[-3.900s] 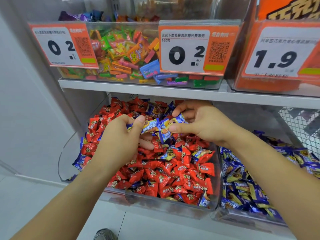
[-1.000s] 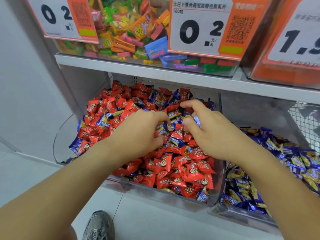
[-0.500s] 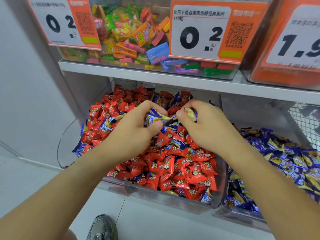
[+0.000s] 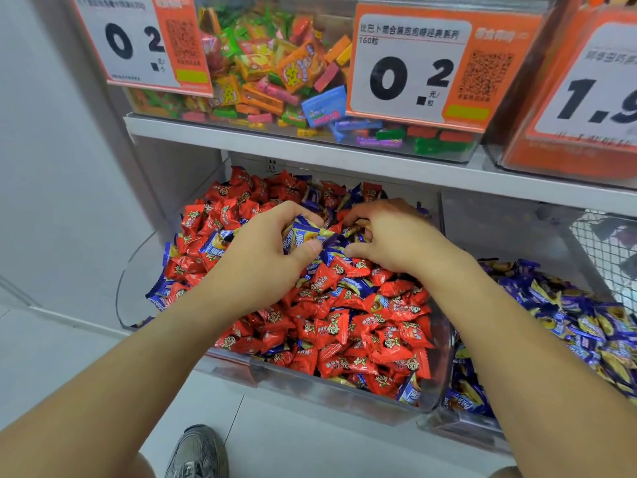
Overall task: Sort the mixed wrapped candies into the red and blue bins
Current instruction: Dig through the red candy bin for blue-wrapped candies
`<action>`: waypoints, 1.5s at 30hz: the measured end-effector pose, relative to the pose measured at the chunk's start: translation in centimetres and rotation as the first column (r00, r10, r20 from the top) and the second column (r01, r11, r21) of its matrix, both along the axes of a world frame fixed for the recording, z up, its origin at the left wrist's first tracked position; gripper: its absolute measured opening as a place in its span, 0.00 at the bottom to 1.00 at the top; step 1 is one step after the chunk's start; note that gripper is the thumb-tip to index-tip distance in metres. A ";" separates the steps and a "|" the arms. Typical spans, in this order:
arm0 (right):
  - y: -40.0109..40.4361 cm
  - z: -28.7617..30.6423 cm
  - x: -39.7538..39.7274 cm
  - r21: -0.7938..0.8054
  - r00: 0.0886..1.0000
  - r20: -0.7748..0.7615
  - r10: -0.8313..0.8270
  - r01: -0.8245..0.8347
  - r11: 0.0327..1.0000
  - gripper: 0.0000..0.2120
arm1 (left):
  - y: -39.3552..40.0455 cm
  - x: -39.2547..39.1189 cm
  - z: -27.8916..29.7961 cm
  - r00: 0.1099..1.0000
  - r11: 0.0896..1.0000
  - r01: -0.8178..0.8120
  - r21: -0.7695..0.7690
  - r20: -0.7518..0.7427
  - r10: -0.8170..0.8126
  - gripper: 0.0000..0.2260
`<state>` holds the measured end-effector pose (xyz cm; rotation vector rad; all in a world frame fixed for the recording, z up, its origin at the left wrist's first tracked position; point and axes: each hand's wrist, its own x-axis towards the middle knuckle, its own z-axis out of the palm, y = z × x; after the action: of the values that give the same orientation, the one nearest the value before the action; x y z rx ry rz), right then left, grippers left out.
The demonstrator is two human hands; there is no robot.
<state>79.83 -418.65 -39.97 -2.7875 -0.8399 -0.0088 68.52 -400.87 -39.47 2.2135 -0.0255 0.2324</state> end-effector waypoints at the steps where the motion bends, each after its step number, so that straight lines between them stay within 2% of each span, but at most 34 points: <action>1: 0.1 -0.1 0.0 0.004 1.000 0.009 -0.009 0.009 1.000 0.17 | -0.1 0.0 0.0 1.000 1.000 0.004 -0.009 0.003 -0.004 0.08; 5: 0.0 -0.4 -0.4 0.039 0.997 0.064 -0.041 0.038 0.999 0.03 | -0.3 -0.1 0.1 0.999 0.999 0.013 -0.031 0.035 -0.011 0.08; 7: -0.3 -0.2 -0.7 0.067 0.992 0.116 -0.051 0.043 0.997 0.01 | -0.4 -0.1 0.2 0.998 0.999 -0.001 -0.040 0.062 0.003 0.08; 10: -0.6 0.1 -1.0 0.054 0.988 0.143 -0.049 0.041 0.998 0.12 | -0.7 -0.1 0.3 0.996 0.998 -0.030 -0.055 0.080 0.034 0.08; 13: 0.1 -0.1 -0.6 -0.068 0.999 0.042 -0.003 0.006 0.998 0.24 | -0.9 -0.3 0.3 0.997 0.998 -0.034 -0.058 0.065 0.038 0.08; 17: 0.2 -0.1 -0.1 -0.074 1.000 0.010 -0.002 0.003 0.997 0.21 | -0.8 -0.7 0.1 0.998 0.998 -0.043 -0.038 0.052 0.045 0.08; 21: -0.7 0.3 -1.1 0.052 0.997 0.064 -0.043 0.040 0.998 0.19 | -0.6 -0.8 0.3 0.995 0.996 -0.067 -0.062 0.075 0.072 0.08; 24: -2.3 1.7 -3.5 0.201 0.993 0.095 -0.065 0.044 0.979 0.18 | -1.4 -0.7 0.5 0.989 0.982 -0.052 -0.182 0.124 0.076 0.08; 27: -4.8 3.4 -6.9 0.374 0.993 -0.113 -0.019 0.060 0.926 0.18 | -3.3 -1.2 0.9 0.986 0.961 0.026 -0.276 0.164 0.020 0.08; 29: -6.1 3.9 -8.5 0.415 0.967 -0.254 0.002 0.108 0.904 0.17 | -4.9 -1.5 0.9 0.988 0.956 0.074 -0.284 0.154 -0.030 0.08; 31: -7.1 3.7 -9.2 0.511 0.940 -0.341 0.007 0.179 0.841 0.17 | -6.5 -1.7 0.8 0.987 0.950 0.118 -0.290 0.139 -0.080 0.08; 33: -8.6 3.5 -9.7 0.617 0.888 -0.460 0.005 0.316 0.721 0.15 | -8.0 -1.7 0.9 0.978 0.953 0.177 -0.247 0.153 -0.143 0.06; 35: -10.8 3.4 -10.1 0.647 0.834 -0.552 -0.008 0.434 0.627 0.13 | -9.5 -1.6 1.1 0.961 0.956 0.227 -0.183 0.199 -0.190 0.06; 38: -14.9 3.3 -10.4 0.575 0.826 -0.556 -0.091 0.462 0.676 0.15 | -12.3 -1.3 1.2 0.944 0.969 0.234 -0.075 0.256 -0.208 0.08; 40: -17.0 3.5 -10.5 0.514 0.831 -0.532 -0.162 0.469 0.718 0.15 | -14.5 -1.1 1.4 0.932 0.964 0.262 0.052 0.247 -0.266 0.14; 43: -19.1 3.8 -10.7 0.523 0.861 -0.455 -0.229 0.466 0.714 0.08 | -16.6 -0.5 0.9 0.877 0.854 0.446 0.269 0.062 -0.477 0.29; 45: -19.7 3.9 -10.4 0.488 0.893 -0.364 -0.264 0.424 0.763 0.14 | -16.4 -0.1 0.4 0.871 0.797 0.451 0.402 -0.003 -0.492 0.35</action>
<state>69.41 -438.38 -36.11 -2.2629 -0.1839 0.0604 68.41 -417.30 -39.12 2.5006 -0.7388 0.0595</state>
